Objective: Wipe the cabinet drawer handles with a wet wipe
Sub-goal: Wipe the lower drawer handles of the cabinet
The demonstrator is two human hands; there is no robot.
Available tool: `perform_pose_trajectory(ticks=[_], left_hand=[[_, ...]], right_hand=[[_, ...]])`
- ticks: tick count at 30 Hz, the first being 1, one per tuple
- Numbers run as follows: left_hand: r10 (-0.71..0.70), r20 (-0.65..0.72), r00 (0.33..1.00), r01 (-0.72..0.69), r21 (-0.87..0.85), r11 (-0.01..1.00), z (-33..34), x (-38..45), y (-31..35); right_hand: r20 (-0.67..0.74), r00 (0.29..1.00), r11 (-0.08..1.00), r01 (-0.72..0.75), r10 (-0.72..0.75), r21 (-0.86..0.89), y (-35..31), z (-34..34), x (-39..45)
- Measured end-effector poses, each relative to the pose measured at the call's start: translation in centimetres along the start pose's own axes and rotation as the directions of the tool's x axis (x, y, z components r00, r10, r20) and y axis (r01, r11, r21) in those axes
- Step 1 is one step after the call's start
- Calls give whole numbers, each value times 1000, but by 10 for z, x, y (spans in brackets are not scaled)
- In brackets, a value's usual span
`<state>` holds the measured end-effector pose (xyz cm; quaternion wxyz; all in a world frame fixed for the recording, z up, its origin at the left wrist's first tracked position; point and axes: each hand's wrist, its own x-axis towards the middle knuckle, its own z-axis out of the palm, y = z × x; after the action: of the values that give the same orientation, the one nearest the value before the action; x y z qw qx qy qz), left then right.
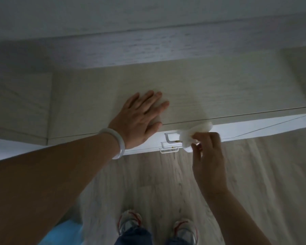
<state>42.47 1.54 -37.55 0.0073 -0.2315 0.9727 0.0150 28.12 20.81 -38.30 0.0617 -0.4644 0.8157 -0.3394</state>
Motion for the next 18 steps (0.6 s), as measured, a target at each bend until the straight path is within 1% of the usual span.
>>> perform_pose_trajectory(ticks=[2, 5, 7, 10, 14, 16, 18], left_hand=[[1, -4, 1000, -1, 0, 1000, 0, 0, 0], [-3, -1, 1000, 3, 4, 1000, 1, 0, 0], [-8, 3, 1000, 8, 6, 1000, 1, 0, 0], [-13, 9, 1000, 13, 15, 1000, 0, 0, 0], [-17, 10, 1000, 16, 8, 1000, 0, 0, 0], [-17, 8, 1000, 17, 6, 1000, 0, 0, 1], [-16, 6, 1000, 16, 6, 1000, 1, 0, 1]], right_hand=[[73, 995, 998, 67, -66, -3, 1, 3, 2], [136, 987, 994, 98, -90, -56, 5, 4, 5], [115, 989, 991, 104, -93, -89, 7, 5, 10], [84, 992, 992, 103, -96, -75, 1, 11, 17], [184, 969, 985, 173, -167, -17, -19, 23, 13], [189, 965, 982, 188, -183, -11, -17, 22, 15], [168, 972, 985, 172, -166, -20, -6, 15, 19]])
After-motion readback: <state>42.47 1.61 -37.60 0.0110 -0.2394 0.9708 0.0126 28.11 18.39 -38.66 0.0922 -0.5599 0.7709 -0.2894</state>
